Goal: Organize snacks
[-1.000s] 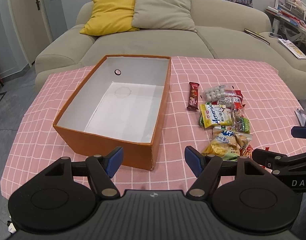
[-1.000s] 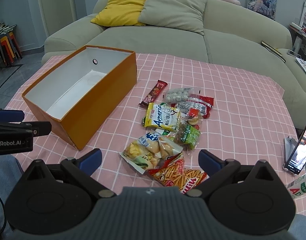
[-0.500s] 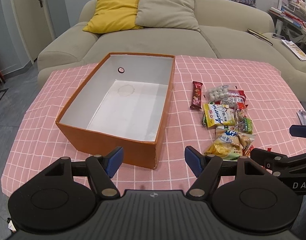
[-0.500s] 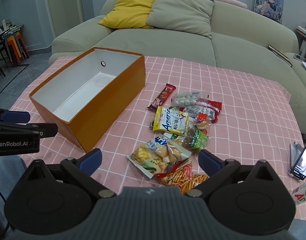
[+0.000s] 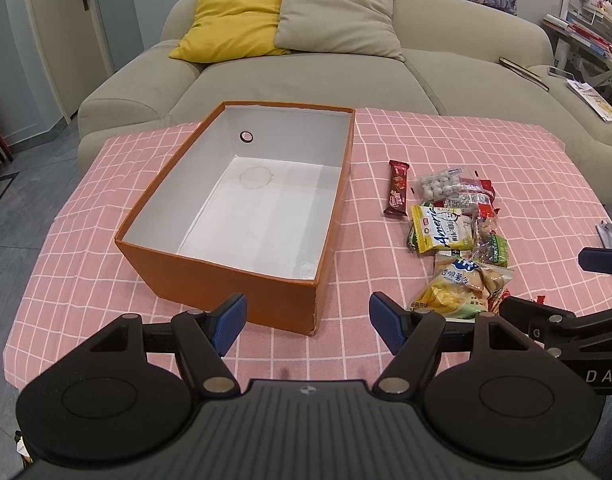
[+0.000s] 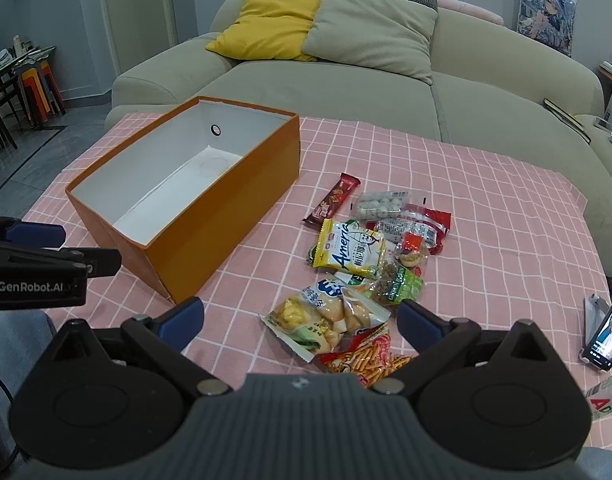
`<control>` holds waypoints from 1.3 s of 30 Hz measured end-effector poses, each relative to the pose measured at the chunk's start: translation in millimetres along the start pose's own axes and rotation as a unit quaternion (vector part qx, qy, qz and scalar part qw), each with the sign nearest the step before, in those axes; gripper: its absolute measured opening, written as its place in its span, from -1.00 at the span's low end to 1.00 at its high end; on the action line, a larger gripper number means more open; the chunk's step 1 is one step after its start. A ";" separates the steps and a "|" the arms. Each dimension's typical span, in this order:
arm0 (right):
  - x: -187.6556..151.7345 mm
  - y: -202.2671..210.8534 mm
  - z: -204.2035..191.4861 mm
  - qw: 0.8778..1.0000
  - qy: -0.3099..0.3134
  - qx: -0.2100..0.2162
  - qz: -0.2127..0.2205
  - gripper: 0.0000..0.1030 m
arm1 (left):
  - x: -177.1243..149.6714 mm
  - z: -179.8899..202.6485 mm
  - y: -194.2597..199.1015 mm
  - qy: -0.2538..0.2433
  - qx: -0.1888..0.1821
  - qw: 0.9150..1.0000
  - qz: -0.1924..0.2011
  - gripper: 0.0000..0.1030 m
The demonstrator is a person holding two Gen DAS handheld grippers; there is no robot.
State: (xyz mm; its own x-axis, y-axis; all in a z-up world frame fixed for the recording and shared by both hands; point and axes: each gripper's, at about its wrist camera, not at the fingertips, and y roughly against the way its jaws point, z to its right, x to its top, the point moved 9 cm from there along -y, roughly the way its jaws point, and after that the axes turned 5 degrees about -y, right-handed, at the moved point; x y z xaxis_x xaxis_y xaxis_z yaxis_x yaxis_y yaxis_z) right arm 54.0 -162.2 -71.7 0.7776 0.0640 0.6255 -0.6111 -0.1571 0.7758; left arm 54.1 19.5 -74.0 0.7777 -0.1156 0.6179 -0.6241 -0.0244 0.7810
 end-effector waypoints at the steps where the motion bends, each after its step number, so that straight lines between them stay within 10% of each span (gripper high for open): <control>1: -0.1 0.0 -0.1 1.000 0.000 0.000 0.000 0.93 | 0.0 -0.1 0.0 0.000 0.000 1.000 0.000 0.61; 39: -0.4 -2.2 -1.9 1.000 -0.005 0.001 -0.005 0.93 | -5.1 -2.2 1.9 0.008 -0.002 1.000 -0.006 0.60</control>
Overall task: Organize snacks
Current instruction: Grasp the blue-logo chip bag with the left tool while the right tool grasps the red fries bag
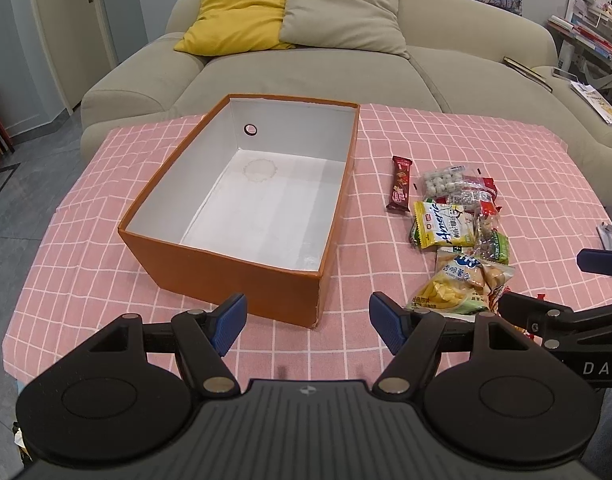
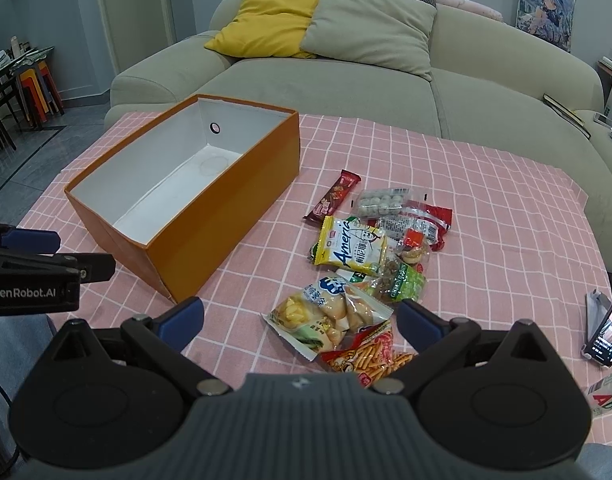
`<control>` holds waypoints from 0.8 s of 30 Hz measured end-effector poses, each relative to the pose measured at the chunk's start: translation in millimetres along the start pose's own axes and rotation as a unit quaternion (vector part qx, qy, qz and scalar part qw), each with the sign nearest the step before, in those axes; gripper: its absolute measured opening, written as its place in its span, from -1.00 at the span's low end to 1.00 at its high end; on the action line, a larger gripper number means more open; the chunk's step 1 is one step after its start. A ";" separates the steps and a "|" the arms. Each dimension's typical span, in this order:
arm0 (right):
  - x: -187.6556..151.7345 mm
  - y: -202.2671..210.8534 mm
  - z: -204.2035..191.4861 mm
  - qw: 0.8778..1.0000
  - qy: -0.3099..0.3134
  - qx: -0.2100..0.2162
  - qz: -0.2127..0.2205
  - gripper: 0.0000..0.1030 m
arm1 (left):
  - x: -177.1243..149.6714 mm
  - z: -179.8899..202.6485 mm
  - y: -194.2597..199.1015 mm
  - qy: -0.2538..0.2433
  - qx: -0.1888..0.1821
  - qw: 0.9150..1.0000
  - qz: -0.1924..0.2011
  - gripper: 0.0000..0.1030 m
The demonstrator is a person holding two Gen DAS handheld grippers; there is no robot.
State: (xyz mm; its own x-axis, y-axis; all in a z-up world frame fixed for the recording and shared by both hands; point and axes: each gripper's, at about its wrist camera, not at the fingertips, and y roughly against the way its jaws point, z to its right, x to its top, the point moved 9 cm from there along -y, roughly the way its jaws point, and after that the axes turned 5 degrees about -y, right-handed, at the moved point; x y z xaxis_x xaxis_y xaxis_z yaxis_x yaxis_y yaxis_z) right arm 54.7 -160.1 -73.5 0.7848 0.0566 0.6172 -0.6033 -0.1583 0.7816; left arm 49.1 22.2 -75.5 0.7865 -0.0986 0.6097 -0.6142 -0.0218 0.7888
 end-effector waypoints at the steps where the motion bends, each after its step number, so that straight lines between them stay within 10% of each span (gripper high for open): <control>1: -0.4 -0.9 0.8 1.000 -0.002 0.001 -0.001 0.93 | 0.0 0.4 -0.5 0.001 -0.002 1.000 0.000 0.60; 13: -19.9 -16.1 26.1 1.000 -0.013 0.019 0.004 0.57 | 6.7 32.7 -4.3 -0.014 -0.095 0.995 0.007 0.23; 24: -49.8 -47.9 60.2 0.999 -0.023 -0.001 -0.043 0.24 | 6.8 87.5 -42.7 -0.050 -0.165 0.985 -0.024 0.34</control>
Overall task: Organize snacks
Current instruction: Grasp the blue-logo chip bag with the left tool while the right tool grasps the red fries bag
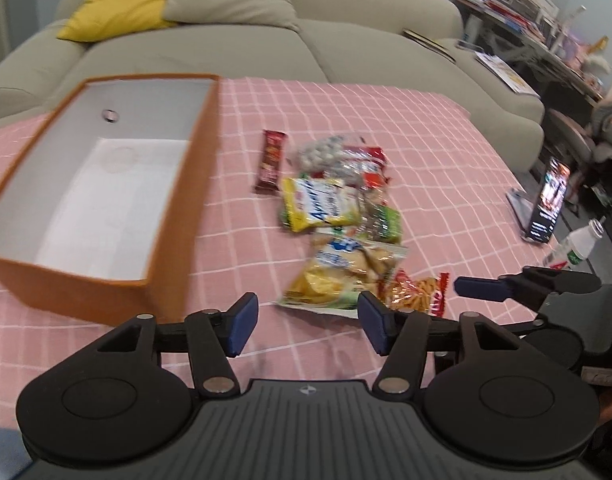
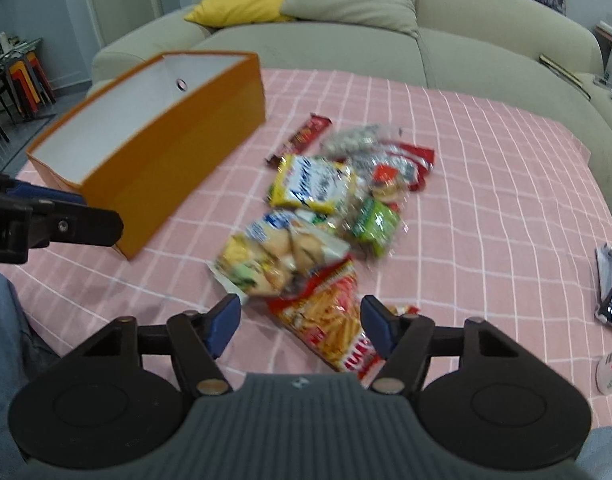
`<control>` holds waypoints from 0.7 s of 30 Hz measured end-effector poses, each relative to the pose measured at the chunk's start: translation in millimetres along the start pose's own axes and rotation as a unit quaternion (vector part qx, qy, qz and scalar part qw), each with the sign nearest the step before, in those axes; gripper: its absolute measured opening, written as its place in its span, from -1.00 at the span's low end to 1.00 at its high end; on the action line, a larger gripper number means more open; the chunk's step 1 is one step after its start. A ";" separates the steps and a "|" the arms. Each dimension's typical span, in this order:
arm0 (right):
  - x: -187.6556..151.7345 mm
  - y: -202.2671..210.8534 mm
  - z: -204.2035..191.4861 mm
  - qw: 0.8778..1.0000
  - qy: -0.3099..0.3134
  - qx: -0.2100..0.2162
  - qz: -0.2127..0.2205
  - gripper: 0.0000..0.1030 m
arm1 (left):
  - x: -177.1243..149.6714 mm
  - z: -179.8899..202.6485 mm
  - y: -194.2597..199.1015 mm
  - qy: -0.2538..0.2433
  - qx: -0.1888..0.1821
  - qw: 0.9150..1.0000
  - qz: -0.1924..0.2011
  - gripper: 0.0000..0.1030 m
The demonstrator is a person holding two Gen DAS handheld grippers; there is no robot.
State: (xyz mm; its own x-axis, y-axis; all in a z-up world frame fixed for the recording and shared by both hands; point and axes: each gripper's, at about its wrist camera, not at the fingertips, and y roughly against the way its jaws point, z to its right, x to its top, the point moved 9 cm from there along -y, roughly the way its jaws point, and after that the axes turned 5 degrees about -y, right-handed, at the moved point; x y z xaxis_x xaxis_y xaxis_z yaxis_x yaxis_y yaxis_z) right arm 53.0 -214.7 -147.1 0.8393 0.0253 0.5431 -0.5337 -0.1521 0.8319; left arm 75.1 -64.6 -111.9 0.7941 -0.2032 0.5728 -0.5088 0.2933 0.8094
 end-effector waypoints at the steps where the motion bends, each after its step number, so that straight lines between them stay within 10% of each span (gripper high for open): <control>1: -0.8 -3.1 3.0 1.000 -0.002 0.000 -0.004 0.23 | 1.0 2.8 -6.4 -0.005 -0.004 1.000 -0.005 0.37; 21: -7.4 -68.7 7.3 0.989 0.115 -0.007 -0.091 0.20 | 9.9 28.0 -106.9 -0.078 -0.032 0.989 -0.125 0.50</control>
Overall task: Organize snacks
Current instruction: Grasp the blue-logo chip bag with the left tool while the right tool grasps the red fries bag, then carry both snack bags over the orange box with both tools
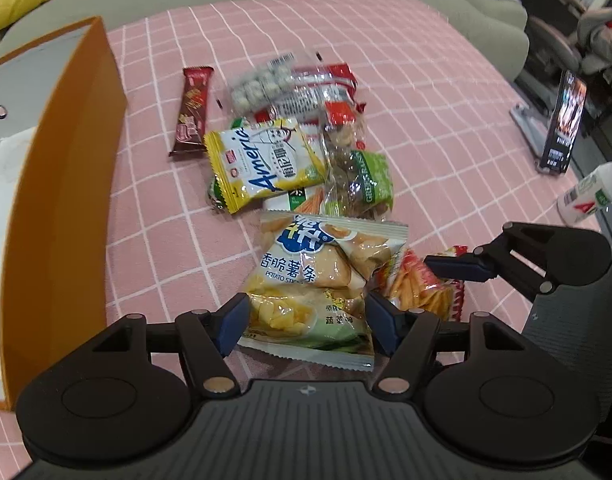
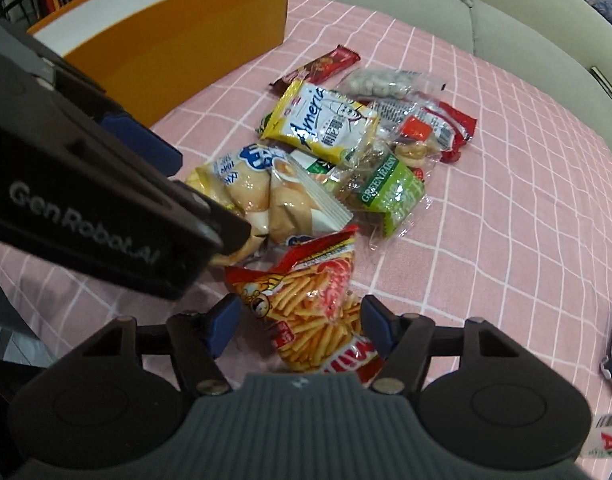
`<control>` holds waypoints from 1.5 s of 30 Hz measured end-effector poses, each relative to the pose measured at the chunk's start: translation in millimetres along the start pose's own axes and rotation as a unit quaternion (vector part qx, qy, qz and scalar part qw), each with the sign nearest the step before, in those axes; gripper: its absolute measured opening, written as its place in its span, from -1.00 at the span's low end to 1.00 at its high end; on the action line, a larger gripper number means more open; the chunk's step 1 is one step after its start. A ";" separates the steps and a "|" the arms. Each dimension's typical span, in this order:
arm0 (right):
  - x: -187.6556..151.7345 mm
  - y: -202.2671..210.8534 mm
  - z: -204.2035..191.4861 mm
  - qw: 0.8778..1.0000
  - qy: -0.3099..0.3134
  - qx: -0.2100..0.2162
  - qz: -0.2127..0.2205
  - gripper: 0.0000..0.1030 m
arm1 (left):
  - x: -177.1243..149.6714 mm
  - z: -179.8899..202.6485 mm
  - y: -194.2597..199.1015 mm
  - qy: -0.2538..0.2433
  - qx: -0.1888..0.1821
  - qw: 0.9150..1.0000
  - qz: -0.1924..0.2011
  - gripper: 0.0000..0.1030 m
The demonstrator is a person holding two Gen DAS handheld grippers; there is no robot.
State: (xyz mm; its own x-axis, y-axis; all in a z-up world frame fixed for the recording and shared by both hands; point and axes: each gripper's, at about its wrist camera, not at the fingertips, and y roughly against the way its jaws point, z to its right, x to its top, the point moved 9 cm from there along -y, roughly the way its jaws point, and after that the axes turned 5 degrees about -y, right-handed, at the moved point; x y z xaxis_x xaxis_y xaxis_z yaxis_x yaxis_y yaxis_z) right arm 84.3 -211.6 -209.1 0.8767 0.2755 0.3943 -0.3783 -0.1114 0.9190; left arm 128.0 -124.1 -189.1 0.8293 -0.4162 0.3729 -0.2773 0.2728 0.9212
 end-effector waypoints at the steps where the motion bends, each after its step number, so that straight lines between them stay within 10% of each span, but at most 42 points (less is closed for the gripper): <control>1: -0.1 -1.8 0.3 1.000 0.003 0.002 -0.003 0.18 | 0.8 0.0 -2.6 -0.002 0.000 1.000 -0.003 0.55; 14: 1.8 -7.5 3.5 1.000 0.014 0.013 -0.008 -0.06 | 4.8 -1.2 -27.3 0.010 0.008 0.999 -0.033 0.35; 22: 2.4 -3.0 6.5 1.000 0.007 0.015 -0.005 -0.20 | 0.9 -8.2 -19.2 0.032 0.016 0.999 -0.031 -0.15; 45: 42.8 73.5 -28.0 0.994 -0.042 0.079 0.067 -0.26 | -8.5 -44.5 102.0 0.093 0.070 0.990 0.076 -0.27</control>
State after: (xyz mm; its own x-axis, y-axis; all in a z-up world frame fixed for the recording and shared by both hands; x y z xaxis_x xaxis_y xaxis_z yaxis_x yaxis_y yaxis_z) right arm 85.8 -181.3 -124.9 0.8454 0.1682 0.5069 -0.4486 -0.2916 0.8448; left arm 114.3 -54.1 -103.2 0.8445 -0.2089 0.4932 -0.4592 0.1916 0.8674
